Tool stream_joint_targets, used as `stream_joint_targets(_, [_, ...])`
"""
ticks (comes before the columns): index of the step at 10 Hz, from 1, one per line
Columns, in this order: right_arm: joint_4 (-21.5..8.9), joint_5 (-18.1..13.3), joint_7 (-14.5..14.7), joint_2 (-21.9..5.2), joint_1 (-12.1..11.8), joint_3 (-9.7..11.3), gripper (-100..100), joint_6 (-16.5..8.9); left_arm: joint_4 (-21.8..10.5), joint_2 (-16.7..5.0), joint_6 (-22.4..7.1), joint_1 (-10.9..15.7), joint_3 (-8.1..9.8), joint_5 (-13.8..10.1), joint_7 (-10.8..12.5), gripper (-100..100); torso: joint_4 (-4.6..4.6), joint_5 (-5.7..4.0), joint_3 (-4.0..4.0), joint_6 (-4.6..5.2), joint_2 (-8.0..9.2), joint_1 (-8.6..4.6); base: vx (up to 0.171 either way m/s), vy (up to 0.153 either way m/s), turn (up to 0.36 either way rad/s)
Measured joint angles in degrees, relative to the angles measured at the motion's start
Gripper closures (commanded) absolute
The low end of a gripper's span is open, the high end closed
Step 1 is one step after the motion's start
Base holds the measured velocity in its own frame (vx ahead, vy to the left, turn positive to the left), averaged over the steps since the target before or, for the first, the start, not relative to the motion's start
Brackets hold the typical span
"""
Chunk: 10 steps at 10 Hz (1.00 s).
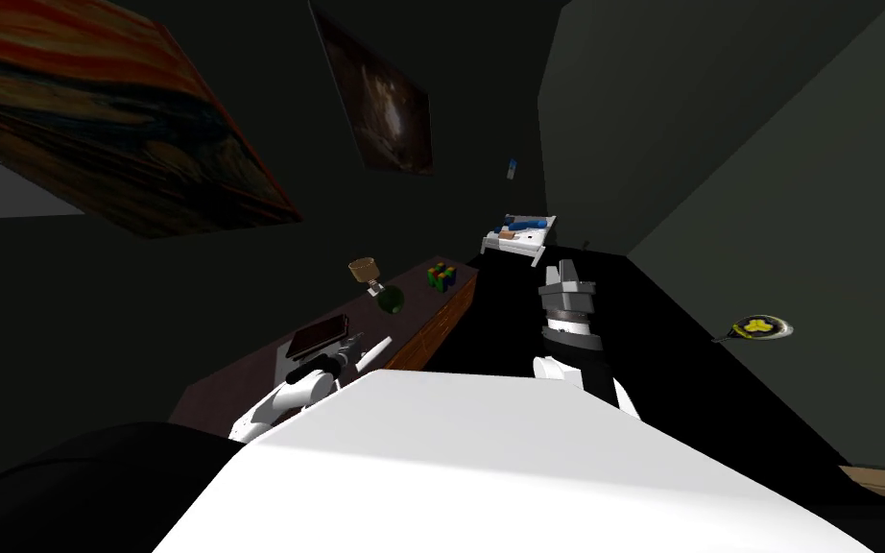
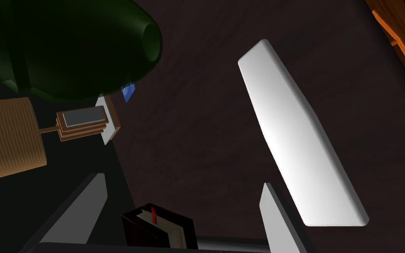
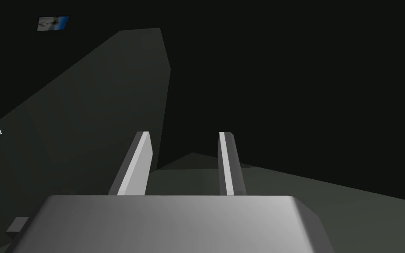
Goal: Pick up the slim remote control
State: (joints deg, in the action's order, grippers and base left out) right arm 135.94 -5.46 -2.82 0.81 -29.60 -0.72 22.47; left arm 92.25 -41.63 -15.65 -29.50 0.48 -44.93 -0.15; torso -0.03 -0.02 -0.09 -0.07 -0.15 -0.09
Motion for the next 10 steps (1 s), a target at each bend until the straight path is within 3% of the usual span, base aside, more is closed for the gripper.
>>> stream_joint_targets(1, [0.0,0.0,0.0,0.0,0.0,0.0,0,0.0,-2.1,-1.1,-0.8,-0.2,-0.45,-2.2,0.2,-100,0.00,-0.01,0.00,0.02,-0.01,-0.03,0.039,-0.028,-0.100])
stream_joint_targets(4, [0.0,0.0,0.0,0.0,0.0,0.0,0,0.0,-4.8,-1.5,-5.8,-0.2,0.49,-4.2,1.5,-100,0.00,-0.01,-0.01,-0.02,-0.01,-0.03,0.040,-0.026,-0.077])
stream_joint_targets(10, [0.0,0.0,0.0,0.0,0.0,0.0,0,0.0,-11.5,-3.6,-11.2,0.1,0.48,-9.1,3.3,-100,0.00,-0.01,0.01,-0.03,0.02,0.02,0.037,-0.017,-0.073])
